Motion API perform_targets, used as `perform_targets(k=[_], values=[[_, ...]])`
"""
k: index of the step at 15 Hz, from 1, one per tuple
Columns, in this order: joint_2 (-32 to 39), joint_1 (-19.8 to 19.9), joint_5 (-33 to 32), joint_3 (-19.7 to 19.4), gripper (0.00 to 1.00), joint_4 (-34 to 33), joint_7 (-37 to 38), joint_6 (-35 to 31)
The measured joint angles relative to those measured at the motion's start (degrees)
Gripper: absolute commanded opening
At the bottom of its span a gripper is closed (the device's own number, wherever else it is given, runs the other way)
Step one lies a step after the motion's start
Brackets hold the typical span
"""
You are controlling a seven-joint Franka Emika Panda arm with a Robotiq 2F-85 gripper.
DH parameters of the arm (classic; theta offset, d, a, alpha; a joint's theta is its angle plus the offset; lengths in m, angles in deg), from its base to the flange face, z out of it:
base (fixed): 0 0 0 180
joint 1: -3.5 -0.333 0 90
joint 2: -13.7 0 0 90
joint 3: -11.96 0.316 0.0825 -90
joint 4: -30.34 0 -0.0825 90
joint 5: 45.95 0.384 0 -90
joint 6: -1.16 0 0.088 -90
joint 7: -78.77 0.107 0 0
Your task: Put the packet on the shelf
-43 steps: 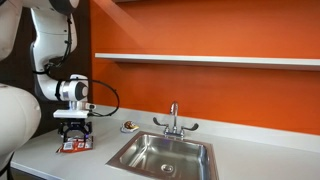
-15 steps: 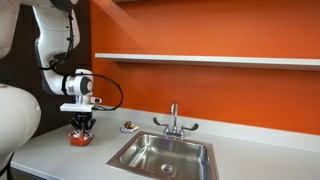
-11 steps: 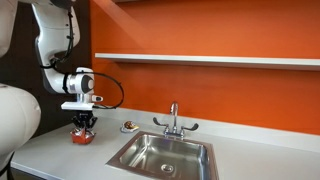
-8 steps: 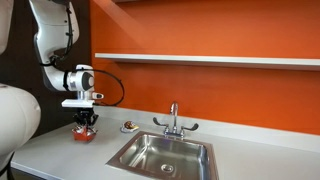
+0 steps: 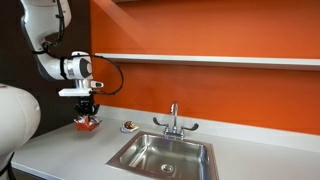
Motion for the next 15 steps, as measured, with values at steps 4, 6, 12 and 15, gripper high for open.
perform_targets(k=[4, 6, 12, 15], values=[[-6.99, 1.65, -1.20, -0.28, 0.02, 2.54, 5.52, 2.28], [-11.01, 3.17, -1.61, -0.33, 0.02, 3.71, 8.10, 3.85], [-23.33, 7.77, -3.03, 0.02, 0.02, 6.05, 14.36, 10.86], [-28.75, 9.29, -3.05, 0.87, 0.02, 5.82, 15.88, 14.24]])
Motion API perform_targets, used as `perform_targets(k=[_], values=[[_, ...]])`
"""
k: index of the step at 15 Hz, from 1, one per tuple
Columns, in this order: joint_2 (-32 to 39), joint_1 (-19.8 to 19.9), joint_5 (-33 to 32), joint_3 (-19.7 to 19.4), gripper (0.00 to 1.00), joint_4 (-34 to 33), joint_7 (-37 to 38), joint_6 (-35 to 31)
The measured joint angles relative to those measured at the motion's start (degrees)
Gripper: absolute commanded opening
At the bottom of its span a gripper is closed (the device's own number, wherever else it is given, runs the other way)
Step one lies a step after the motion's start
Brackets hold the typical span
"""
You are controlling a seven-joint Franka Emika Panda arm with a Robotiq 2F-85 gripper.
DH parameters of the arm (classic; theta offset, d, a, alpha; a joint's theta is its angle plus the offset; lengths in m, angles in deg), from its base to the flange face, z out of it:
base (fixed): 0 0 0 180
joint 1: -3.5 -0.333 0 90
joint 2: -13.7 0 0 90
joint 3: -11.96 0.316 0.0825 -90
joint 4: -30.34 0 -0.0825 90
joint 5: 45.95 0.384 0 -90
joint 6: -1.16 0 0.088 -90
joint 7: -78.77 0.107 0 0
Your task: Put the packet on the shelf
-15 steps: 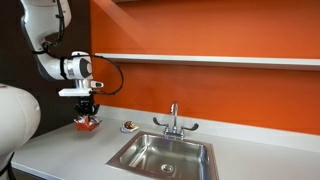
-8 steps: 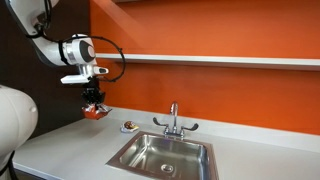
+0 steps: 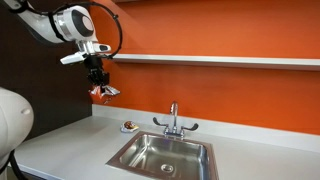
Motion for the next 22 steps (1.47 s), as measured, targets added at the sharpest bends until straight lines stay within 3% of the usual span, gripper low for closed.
perform_targets(k=[9, 22], values=[[-8.25, 2.70, -2.24, 4.57, 0.02, -8.94, 1.20, 4.98], [-1.98, 6.86, -8.75, 5.69, 0.02, -26.26, 1.19, 4.92]])
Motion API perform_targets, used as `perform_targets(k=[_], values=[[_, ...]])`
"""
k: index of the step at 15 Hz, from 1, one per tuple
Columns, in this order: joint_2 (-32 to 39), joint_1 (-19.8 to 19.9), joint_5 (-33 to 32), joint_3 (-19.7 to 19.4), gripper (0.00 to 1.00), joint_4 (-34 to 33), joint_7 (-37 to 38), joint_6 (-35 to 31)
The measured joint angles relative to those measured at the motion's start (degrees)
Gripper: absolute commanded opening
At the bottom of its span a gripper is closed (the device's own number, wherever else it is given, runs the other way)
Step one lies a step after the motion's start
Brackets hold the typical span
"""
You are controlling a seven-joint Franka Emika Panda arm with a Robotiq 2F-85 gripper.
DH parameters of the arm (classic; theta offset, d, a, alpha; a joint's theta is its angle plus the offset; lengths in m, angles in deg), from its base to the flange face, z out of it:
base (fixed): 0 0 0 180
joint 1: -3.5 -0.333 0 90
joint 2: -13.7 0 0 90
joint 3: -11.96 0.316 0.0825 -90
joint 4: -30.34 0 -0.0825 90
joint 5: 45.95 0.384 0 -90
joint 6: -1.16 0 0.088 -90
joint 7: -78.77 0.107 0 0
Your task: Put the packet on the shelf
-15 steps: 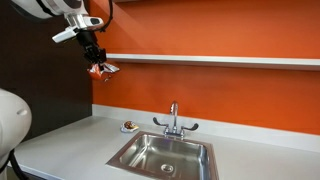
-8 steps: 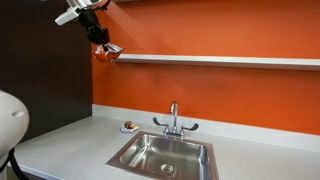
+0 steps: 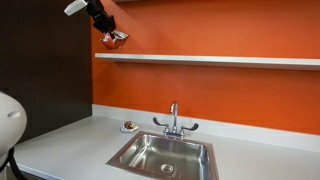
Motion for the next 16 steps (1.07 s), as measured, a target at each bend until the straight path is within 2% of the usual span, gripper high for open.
perform_targets(k=[7, 16], values=[[10.71, 0.70, -5.17, 0.11, 0.02, -10.76, 0.00, 0.00], [27.33, -0.96, -8.46, -3.31, 0.02, -26.00, -0.11, 0.13]])
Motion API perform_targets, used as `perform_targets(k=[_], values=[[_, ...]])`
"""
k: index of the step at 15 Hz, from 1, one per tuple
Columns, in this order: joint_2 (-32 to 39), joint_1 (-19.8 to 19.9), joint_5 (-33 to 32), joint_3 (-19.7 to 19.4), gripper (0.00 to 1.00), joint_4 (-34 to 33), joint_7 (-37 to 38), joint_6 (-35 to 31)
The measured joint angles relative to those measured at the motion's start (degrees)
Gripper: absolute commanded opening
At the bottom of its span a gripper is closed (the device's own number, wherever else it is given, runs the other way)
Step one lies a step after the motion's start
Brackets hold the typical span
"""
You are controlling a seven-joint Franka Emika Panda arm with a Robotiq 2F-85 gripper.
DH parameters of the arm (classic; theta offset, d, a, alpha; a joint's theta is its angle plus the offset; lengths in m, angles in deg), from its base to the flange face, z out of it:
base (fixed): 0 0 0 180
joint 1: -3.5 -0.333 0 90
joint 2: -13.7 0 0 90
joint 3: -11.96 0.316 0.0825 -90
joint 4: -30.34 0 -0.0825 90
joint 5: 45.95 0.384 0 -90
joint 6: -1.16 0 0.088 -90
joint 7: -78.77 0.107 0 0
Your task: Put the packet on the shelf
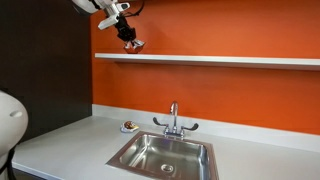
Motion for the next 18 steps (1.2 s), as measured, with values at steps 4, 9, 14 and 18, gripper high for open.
perform_targets(k=[4, 9, 14, 18], values=[[4.75, -2.33, -0.01, -2.59, 0.31, -5.46, -0.33, 0.36], [8.10, -4.39, -0.01, -5.24, 0.63, -9.61, -0.57, 0.86], [8.35, -4.50, -0.01, -5.23, 0.99, -10.44, -0.57, 1.07], [7.91, -4.65, -0.02, -5.18, 1.00, -10.54, -0.57, 1.25]])
